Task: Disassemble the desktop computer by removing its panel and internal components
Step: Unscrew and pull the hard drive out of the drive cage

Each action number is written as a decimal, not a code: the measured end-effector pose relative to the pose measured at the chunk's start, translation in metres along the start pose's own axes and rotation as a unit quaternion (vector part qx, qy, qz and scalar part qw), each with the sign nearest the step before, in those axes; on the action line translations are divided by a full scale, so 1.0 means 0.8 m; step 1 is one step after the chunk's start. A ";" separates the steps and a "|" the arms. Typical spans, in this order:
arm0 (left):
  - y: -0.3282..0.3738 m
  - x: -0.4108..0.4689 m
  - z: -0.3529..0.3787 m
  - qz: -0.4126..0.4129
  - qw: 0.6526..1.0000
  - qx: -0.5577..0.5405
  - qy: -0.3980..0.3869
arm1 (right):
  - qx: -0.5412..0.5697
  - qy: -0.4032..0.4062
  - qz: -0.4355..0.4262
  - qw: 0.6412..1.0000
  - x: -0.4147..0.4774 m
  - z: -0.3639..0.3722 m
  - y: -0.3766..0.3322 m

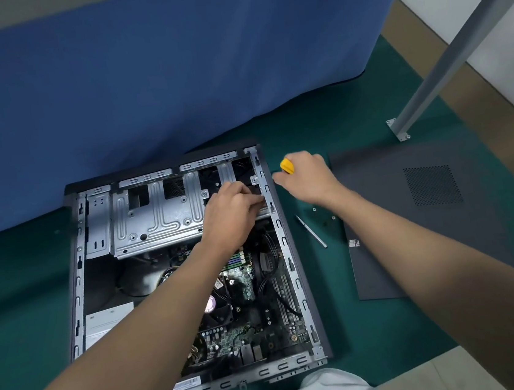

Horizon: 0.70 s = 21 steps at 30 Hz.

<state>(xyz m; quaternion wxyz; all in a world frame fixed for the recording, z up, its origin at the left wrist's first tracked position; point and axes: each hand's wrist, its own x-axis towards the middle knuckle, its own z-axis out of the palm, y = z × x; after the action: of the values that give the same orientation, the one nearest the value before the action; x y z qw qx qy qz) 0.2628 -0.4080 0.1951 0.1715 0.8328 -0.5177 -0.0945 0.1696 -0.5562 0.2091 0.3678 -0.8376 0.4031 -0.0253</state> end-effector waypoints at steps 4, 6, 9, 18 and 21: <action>0.000 0.001 0.001 0.003 1.000 0.025 0.006 | 0.001 0.015 -0.036 0.999 0.004 0.004 -0.026; 0.000 0.002 0.001 0.009 0.999 0.038 0.014 | -0.001 0.012 -0.043 0.999 0.003 0.006 -0.033; 0.001 0.005 0.002 0.015 0.998 0.055 0.017 | -0.008 0.000 -0.045 0.999 0.000 0.008 -0.038; 0.003 0.013 -0.003 -0.023 1.000 -0.005 -0.004 | 0.026 0.007 -0.032 0.999 -0.010 0.008 -0.042; -0.002 0.010 -0.006 -0.053 0.997 -0.058 0.002 | 0.045 0.014 -0.022 0.999 -0.012 0.008 -0.042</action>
<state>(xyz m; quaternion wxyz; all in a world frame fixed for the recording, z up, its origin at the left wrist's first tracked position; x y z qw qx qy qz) 0.2691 -0.4134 0.1995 0.2149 0.8481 -0.4659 -0.1320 0.1873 -0.5317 0.2284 0.3990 -0.8283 0.3884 -0.0627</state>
